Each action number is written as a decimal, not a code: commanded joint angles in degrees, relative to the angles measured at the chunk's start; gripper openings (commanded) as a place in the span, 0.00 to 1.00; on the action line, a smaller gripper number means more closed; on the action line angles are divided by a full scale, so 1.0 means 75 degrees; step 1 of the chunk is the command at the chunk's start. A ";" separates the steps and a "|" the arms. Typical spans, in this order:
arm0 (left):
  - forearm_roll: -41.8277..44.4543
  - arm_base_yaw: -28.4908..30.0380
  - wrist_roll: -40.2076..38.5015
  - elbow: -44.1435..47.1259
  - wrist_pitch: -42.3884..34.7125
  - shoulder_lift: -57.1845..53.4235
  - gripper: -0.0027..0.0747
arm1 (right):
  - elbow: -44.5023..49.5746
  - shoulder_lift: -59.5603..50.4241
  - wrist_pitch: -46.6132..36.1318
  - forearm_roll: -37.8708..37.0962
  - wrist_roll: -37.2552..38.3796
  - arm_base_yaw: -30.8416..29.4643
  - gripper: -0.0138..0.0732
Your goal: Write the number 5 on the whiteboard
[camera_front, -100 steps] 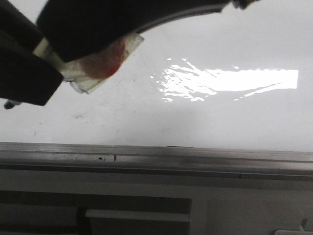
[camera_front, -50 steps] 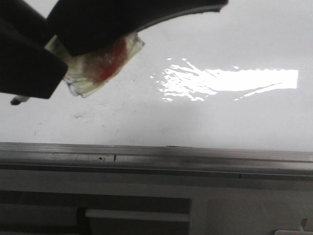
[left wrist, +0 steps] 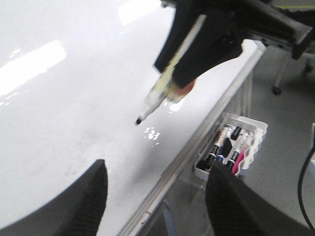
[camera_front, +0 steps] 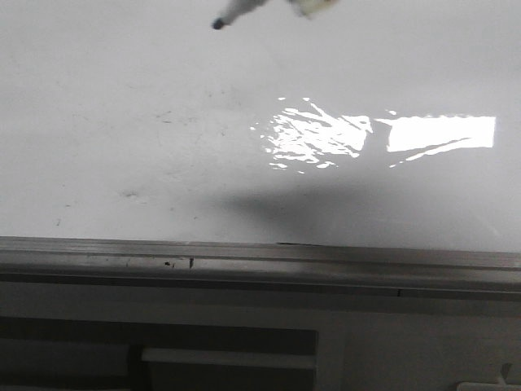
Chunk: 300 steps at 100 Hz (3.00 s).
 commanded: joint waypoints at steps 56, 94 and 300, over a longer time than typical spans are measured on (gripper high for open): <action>-0.0020 0.1667 -0.1847 0.0761 -0.1933 -0.0709 0.01 | 0.0383 0.0256 -0.2530 -0.1028 0.0608 -0.0213 0.09; -0.0136 0.1667 -0.1847 0.0761 -0.1903 -0.0709 0.01 | 0.0383 0.0761 -0.3387 -0.1028 0.0608 -0.0311 0.09; -0.0136 0.1667 -0.1847 0.0761 -0.1903 -0.0709 0.01 | 0.0591 0.1774 -0.1858 -0.1765 0.1946 -0.0200 0.10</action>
